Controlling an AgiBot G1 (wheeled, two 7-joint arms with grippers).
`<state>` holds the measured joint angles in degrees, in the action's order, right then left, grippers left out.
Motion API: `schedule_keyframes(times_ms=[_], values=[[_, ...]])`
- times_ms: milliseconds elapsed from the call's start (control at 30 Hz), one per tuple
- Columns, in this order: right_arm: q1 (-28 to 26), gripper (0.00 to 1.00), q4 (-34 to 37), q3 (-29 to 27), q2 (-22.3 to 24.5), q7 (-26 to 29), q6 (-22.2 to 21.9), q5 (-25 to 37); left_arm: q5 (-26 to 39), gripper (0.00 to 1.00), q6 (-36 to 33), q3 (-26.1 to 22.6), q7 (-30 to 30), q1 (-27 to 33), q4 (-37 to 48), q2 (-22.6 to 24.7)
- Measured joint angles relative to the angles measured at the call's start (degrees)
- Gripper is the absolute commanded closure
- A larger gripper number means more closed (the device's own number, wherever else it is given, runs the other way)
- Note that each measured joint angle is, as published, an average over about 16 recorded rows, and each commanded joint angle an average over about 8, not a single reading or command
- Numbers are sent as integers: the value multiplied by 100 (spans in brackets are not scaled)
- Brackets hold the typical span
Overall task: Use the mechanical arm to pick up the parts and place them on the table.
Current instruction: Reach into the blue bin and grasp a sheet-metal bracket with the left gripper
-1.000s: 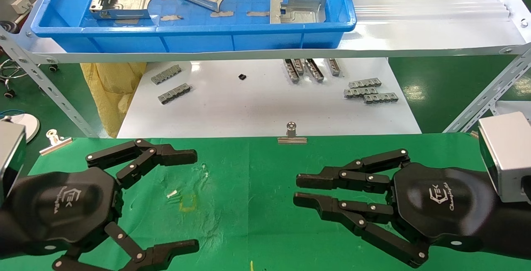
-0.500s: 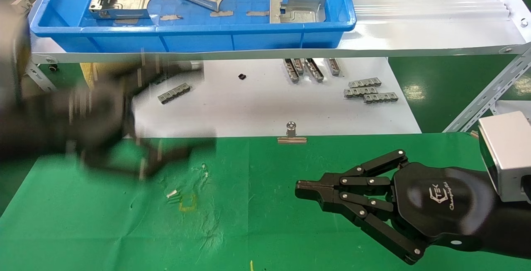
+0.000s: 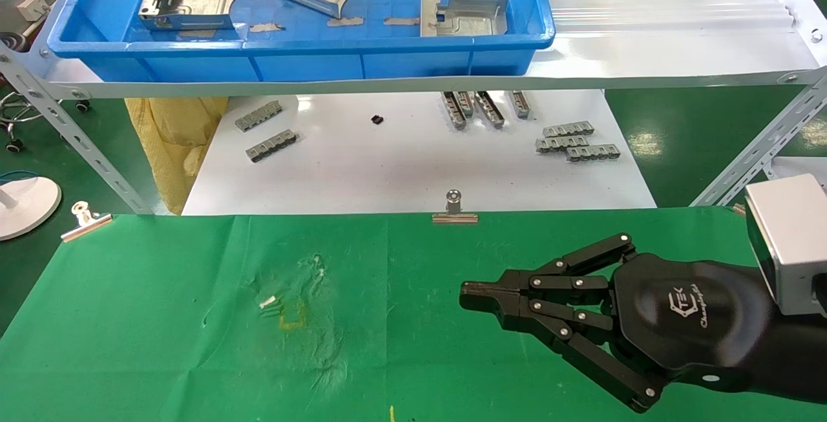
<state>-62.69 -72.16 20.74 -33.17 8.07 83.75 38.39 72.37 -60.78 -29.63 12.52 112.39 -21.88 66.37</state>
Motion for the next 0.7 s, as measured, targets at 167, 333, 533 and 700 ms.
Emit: schedule_keyframes(times_ms=[167,333,533,700], values=[[0,100,0,0,0,0,0,0,327,3,716,-148,-139,392,943,471],[0,97,0,0,0,0,0,0,602,59,1184,-305,-169,617,1521,741],[0,24,0,1,0,0,0,-1,899,100,1291,-504,-143,790,1889,884],[0,0,0,1,0,0,0,-1,1115,100,1214,-656,-136,890,2017,938]])
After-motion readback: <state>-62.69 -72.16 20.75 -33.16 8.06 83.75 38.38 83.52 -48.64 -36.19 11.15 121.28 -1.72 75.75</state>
